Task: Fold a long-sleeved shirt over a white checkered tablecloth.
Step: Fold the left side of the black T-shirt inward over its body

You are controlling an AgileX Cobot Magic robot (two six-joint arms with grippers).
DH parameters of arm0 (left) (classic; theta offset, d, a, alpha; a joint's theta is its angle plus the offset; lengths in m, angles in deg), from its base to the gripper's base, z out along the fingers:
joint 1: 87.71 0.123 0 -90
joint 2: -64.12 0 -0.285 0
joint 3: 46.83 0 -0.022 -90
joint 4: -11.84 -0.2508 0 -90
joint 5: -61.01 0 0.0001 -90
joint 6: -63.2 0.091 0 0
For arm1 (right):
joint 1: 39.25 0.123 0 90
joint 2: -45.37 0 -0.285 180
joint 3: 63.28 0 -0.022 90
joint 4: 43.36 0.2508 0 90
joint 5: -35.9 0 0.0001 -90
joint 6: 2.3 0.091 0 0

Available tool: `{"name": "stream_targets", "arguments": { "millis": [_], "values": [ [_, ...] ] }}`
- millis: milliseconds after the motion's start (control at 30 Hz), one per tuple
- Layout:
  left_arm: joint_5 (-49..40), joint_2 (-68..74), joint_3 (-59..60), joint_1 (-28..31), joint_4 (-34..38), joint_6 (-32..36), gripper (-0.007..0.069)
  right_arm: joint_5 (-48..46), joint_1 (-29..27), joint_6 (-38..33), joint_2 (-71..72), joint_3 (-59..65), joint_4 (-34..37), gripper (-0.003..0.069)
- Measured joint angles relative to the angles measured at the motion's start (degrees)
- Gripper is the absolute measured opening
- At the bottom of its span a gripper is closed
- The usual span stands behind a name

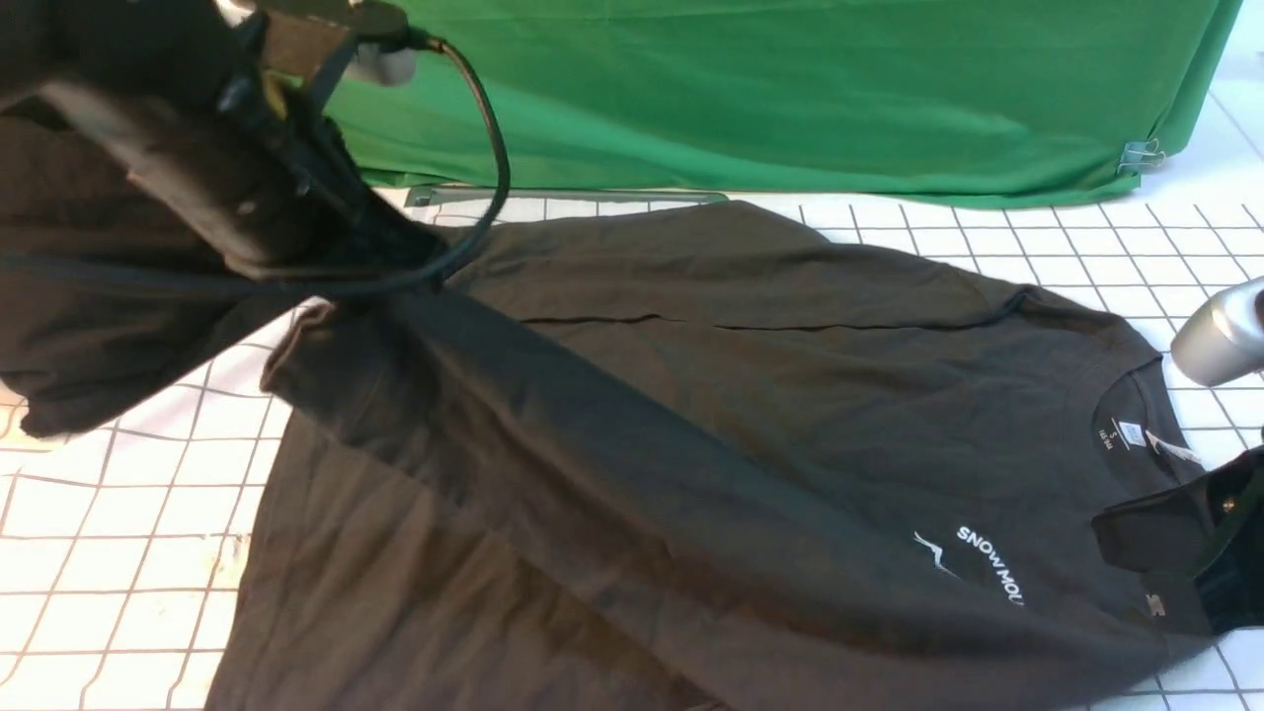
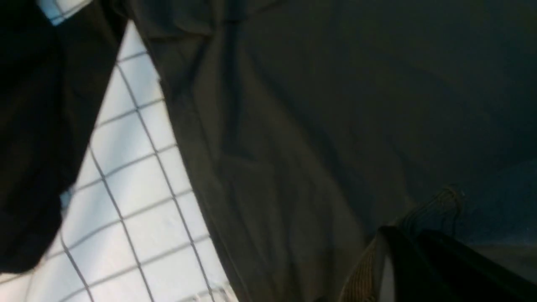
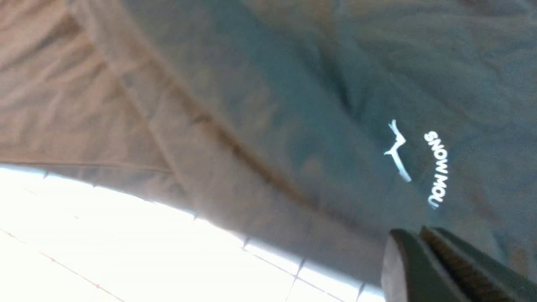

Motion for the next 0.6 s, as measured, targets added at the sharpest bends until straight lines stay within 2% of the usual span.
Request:
{"name": "stream_targets", "arguments": {
  "millis": [233, 500, 600],
  "values": [
    [-0.70, 13.67, -7.11, 5.42, -0.49, 0.39, 0.0023, -0.01, 3.07, -1.93, 0.00, 0.00, 0.74, 0.0032],
    [-2.55, 18.90, -8.53, 5.66, 0.06, 2.92, 0.0023, -2.03, 10.05, -4.32, -1.53, 0.00, 0.92, 0.0049],
    [-1.37, 18.90, -8.65, 5.66, 0.11, 3.12, 0.0023, -2.11, 13.90, -4.55, -6.11, 0.00, 0.70, 0.0087]
  ]
}}
